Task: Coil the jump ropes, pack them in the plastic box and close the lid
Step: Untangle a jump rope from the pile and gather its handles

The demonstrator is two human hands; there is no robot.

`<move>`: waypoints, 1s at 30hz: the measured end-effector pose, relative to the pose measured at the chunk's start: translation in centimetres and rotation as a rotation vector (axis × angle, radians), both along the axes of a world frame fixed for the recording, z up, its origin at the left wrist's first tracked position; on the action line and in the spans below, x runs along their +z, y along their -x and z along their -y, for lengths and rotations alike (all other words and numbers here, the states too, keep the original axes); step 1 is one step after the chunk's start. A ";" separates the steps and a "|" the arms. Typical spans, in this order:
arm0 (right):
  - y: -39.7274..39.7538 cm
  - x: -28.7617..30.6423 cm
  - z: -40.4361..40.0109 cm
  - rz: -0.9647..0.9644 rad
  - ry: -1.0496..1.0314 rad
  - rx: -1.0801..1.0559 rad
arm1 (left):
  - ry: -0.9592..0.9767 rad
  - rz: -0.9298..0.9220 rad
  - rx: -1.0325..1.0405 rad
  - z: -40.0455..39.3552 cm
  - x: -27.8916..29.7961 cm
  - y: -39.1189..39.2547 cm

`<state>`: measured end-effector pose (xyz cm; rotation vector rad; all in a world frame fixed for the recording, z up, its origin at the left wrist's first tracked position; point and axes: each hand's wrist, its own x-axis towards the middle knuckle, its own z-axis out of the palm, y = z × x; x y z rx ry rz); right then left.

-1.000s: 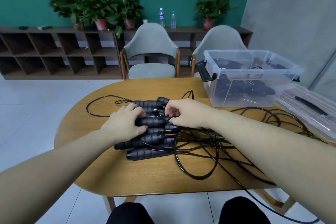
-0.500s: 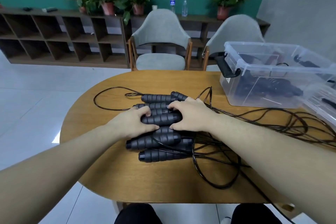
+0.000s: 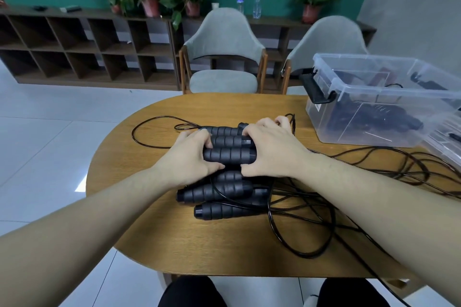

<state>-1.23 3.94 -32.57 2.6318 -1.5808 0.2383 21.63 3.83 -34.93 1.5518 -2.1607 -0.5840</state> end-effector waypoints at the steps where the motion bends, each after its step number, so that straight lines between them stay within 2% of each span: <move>1: 0.2 0.1 -0.2 0.039 -0.015 -0.004 | -0.002 -0.005 -0.003 -0.1 0.3 0.2; 3: 0.6 0.4 -0.8 0.113 -0.030 -0.015 | 0.014 -0.050 -0.016 -0.4 1.0 0.6; 5: 1.3 0.7 -1.4 0.125 0.052 0.001 | 0.041 -0.122 -0.025 -0.9 1.8 1.0; 7: 2.1 1.3 -2.0 0.119 0.099 0.016 | 0.029 -0.108 -0.022 -2.0 2.8 1.7; 9: 2.9 1.9 -2.5 0.132 0.077 0.018 | 0.077 0.062 0.010 -3.1 3.7 3.0; 11: 3.5 2.5 -3.0 0.164 0.053 0.024 | 0.226 0.257 0.035 -3.9 4.3 4.3; 15: 4.7 3.1 -4.3 0.374 -0.056 0.055 | 0.476 0.423 0.020 -4.7 5.0 6.3; 18: 6.0 3.4 -4.8 0.461 -0.147 0.028 | 0.362 0.230 0.010 -5.3 5.8 6.2; 20: 6.6 3.6 -4.9 0.419 -0.129 -0.045 | 0.304 0.117 0.010 -5.7 6.2 5.7; 23: 7.6 3.2 -4.8 0.264 0.009 -0.174 | 0.279 0.088 -0.040 -6.5 6.8 5.1; 25: 8.3 3.0 -4.7 0.204 0.002 -0.279 | 0.265 0.078 -0.051 -6.7 7.0 4.9; 27: 9.1 2.5 -4.6 0.206 -0.049 -0.358 | 0.267 0.088 -0.064 -6.7 7.0 4.6; 30: 10.3 2.2 -4.4 0.275 -0.090 -0.366 | 0.300 0.157 -0.060 -6.6 6.9 3.9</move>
